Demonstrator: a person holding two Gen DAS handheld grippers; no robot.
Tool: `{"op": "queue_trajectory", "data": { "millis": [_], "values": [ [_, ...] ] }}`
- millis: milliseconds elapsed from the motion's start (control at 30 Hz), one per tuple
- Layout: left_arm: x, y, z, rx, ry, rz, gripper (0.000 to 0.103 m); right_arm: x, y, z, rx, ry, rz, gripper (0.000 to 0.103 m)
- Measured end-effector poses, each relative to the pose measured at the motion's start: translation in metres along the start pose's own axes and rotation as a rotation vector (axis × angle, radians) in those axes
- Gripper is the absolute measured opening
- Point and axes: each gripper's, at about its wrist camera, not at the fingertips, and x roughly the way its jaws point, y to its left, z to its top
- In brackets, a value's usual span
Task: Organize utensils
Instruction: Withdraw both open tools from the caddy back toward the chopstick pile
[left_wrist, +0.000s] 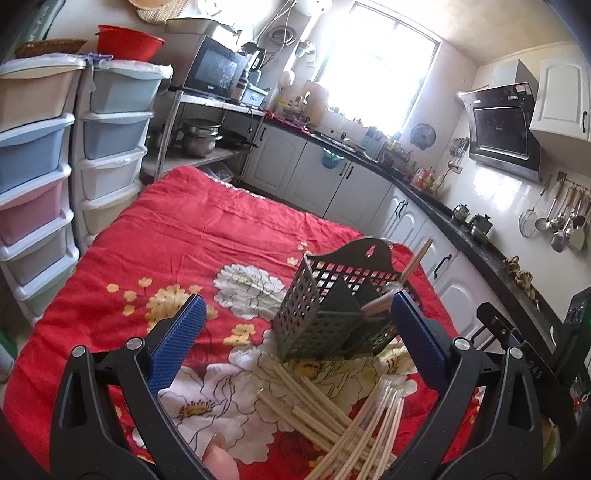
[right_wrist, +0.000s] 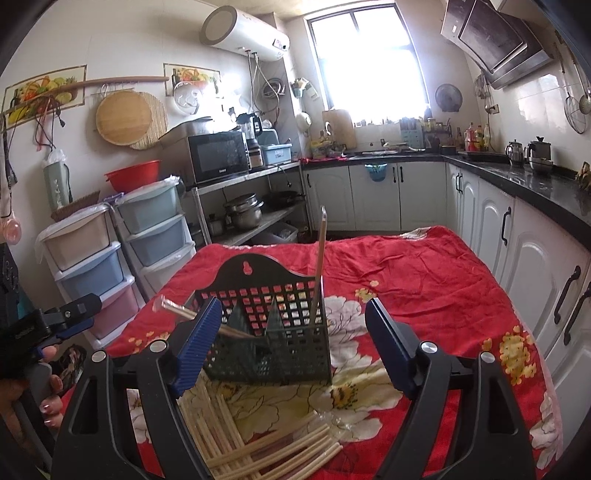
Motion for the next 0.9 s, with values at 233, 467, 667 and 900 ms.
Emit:
{"op": "queue_trajectory", "data": {
  "millis": [233, 467, 667, 900],
  "values": [
    [0.005, 0.007, -0.013, -0.013, 0.040, 0.011, 0.092, 0.002, 0.000, -0.014, -0.003, 0.042, 0.003, 0.077],
    [0.011, 0.013, -0.025, -0.026, 0.075, 0.021, 0.092, 0.006, 0.000, -0.032, -0.005, 0.094, -0.002, 0.077],
    [0.020, 0.017, -0.037, -0.035, 0.119, 0.024, 0.092, 0.011, -0.001, -0.048, -0.010, 0.148, -0.005, 0.077],
    [0.032, 0.022, -0.052, -0.053, 0.177, 0.024, 0.092, 0.015, -0.003, -0.066, -0.002, 0.205, -0.012, 0.077]
  ]
}}
